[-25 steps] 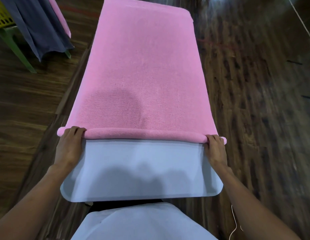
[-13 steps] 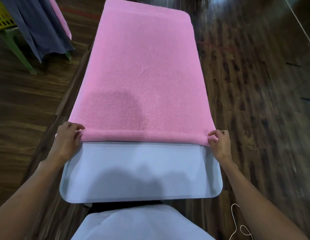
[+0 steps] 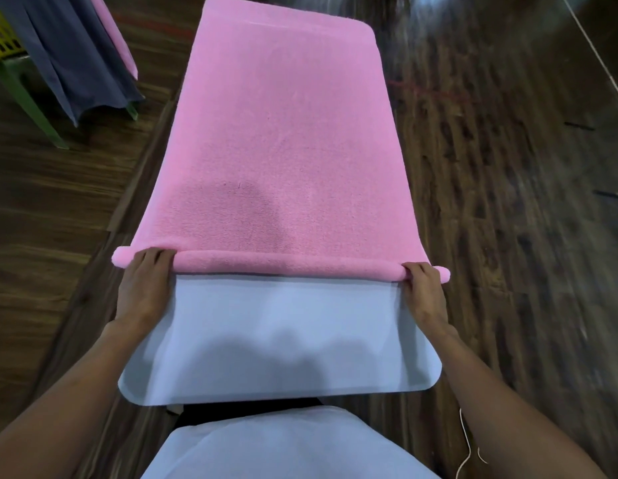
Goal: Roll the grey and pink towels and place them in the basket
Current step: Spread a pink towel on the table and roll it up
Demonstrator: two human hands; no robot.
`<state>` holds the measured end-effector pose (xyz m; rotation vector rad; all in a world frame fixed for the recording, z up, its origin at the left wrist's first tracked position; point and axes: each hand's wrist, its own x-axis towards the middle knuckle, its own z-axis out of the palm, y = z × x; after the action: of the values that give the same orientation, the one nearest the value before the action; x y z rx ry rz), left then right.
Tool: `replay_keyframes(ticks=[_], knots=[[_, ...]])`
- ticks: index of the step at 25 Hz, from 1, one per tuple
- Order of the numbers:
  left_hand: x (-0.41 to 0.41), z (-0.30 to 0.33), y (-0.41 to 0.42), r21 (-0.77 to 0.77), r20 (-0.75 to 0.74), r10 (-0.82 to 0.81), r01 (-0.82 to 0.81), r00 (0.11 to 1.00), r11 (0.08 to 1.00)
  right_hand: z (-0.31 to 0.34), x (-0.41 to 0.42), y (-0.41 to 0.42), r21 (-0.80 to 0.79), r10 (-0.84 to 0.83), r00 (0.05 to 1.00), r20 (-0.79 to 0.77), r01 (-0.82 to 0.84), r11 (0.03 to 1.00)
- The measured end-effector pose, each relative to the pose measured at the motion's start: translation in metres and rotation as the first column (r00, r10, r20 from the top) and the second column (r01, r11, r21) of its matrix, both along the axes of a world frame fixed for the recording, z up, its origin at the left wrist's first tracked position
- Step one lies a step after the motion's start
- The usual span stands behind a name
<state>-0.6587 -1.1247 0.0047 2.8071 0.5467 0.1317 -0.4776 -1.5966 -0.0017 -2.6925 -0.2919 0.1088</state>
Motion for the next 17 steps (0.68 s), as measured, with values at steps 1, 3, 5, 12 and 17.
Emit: replay_keyframes(ticks=[1, 3, 5, 12, 17], knots=[[-0.001, 0.002, 0.000, 0.003, 0.000, -0.010, 0.010, 1.000, 1.000, 0.002, -0.002, 0.000, -0.022, 0.008, 1.000, 0.011, -0.007, 1.000], [-0.009, 0.004, 0.001, -0.002, -0.012, -0.038, 0.038, 0.999, 0.999, 0.005, -0.010, -0.007, -0.084, 0.051, 0.998, 0.024, -0.049, 0.995], [-0.020, 0.003, 0.004, -0.030, -0.047, -0.075, 0.074, 0.996, 0.997, 0.007, -0.012, -0.017, -0.151, 0.089, 0.995, -0.036, -0.094, 0.984], [-0.005, 0.006, 0.018, -0.167, 0.031, 0.013, -0.008, 0.999, 0.986, 0.008, 0.007, -0.011, -0.063, -0.070, 0.997, -0.008, 0.070, 0.996], [-0.021, 0.001, -0.013, 0.079, 0.128, -0.001, -0.009, 0.992, 0.997, -0.004, -0.021, 0.003, -0.121, -0.051, 0.980, 0.191, 0.076, 0.990]])
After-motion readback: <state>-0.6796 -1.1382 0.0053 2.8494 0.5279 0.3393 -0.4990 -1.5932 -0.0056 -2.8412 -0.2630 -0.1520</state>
